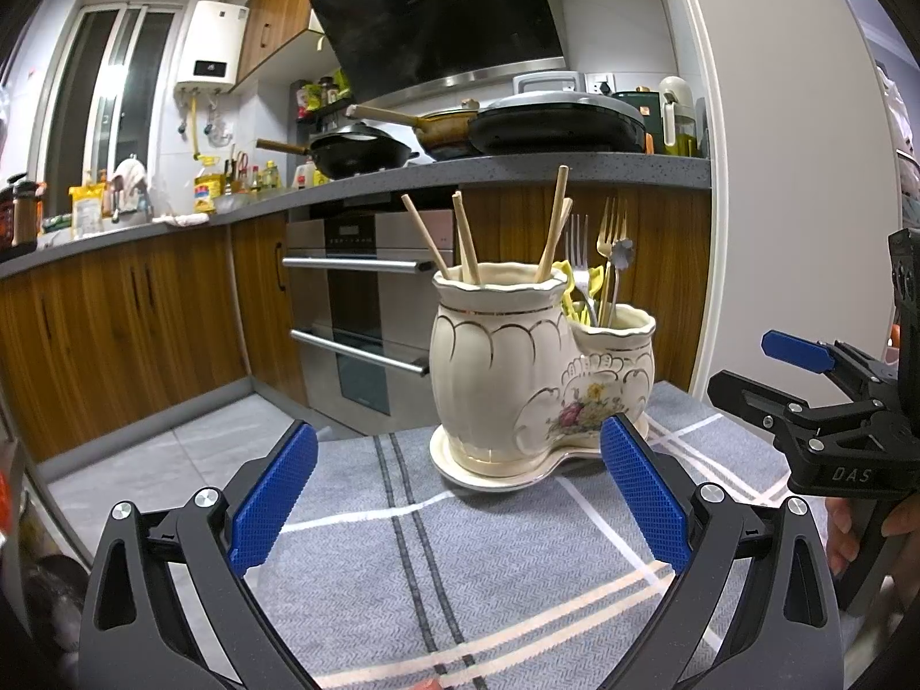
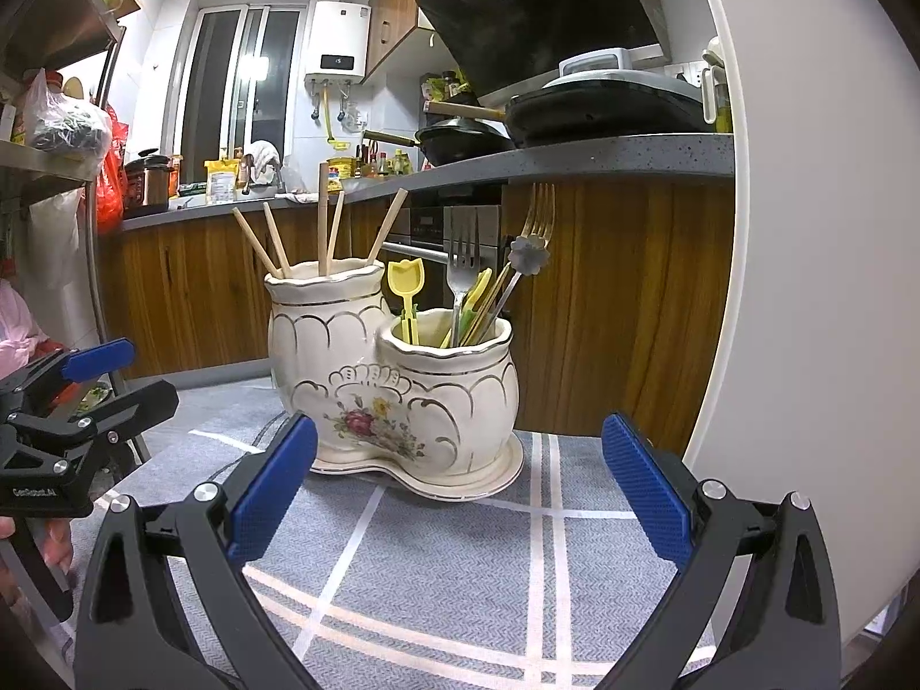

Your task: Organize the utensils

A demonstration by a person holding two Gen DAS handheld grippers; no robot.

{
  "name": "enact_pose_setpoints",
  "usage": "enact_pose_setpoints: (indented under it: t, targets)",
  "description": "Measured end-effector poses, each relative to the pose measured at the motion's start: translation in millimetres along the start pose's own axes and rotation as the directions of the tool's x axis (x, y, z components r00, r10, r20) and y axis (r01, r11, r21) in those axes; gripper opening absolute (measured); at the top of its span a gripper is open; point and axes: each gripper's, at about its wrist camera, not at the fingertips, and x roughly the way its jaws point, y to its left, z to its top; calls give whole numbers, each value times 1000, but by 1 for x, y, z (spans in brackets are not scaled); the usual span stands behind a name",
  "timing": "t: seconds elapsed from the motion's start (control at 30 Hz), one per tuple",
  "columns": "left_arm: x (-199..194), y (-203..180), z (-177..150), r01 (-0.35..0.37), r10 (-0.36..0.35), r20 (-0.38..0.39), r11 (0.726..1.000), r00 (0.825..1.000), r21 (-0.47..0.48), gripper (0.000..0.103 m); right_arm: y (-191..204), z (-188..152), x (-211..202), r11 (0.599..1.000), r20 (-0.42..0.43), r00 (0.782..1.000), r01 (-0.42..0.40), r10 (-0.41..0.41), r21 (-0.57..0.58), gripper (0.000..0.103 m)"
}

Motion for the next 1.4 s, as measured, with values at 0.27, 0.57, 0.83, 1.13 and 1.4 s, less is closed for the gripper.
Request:
enact_pose_setpoints:
  t: [0.27, 0.57, 0.83, 1.13, 1.4]
  targets:
    - [0, 1, 0, 2, -2, 0, 1000, 1000, -1, 98, 0, 0, 0, 1000, 0, 1000, -1, 1, -1, 98]
    - [0, 0, 0, 1, -1, 0, 1000, 1000, -2, 98, 0, 0, 0, 1000, 0, 1000, -1, 1, 0, 98]
    - [0, 1, 0, 1, -1, 0, 1000, 1000, -1, 98, -1, 0, 0, 1000, -1, 1000, -1, 1, 0, 98]
    - [-1, 1, 0, 3, -3, 0, 1000, 1000, -1, 98, -1, 1, 0, 1000, -1, 1000, -2, 2, 0, 98]
    - [0, 2, 0, -7, 7, -2, 1000, 1000, -4, 98, -1, 1, 1, 1000, -2, 1000, -2, 2, 0, 98]
